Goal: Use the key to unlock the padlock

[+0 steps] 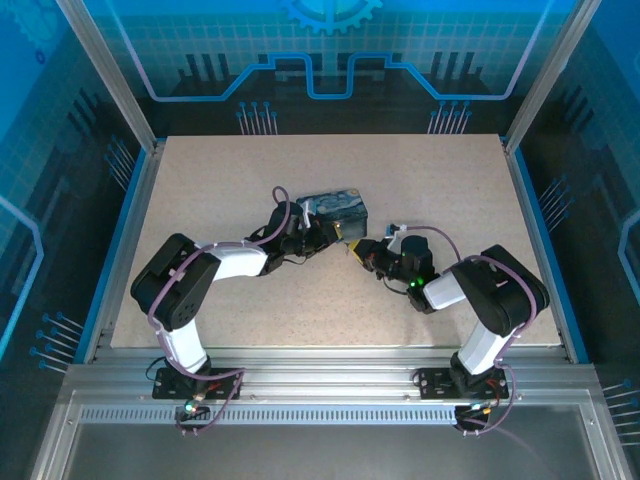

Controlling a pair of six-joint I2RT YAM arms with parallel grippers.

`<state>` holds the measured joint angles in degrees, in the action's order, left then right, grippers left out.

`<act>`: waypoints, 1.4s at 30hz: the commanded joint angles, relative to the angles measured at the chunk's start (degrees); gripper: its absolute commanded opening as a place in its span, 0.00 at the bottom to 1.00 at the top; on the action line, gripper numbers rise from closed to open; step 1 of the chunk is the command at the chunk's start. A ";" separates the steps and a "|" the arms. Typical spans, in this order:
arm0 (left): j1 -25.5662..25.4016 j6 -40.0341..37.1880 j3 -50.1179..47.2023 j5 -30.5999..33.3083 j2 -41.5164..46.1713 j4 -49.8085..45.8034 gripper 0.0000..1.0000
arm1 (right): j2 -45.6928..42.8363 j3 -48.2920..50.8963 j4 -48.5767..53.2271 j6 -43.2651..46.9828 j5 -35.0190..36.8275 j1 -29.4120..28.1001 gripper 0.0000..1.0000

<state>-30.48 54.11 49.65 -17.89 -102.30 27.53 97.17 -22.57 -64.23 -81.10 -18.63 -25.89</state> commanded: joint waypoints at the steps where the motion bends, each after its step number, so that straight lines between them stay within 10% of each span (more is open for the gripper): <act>1: 0.60 0.64 -0.82 -1.11 -0.21 2.83 0.00 | -2.10 1.07 -2.06 -0.53 1.20 -0.90 0.00; 42: 0.69 2.84 -1.47 -1.03 -0.42 5.82 0.00 | 1.16 3.09 -9.42 -5.38 11.86 -5.36 0.00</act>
<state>-30.20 55.86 48.62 -17.89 -102.32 29.95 99.61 -20.23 -72.05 -86.08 -9.17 -30.41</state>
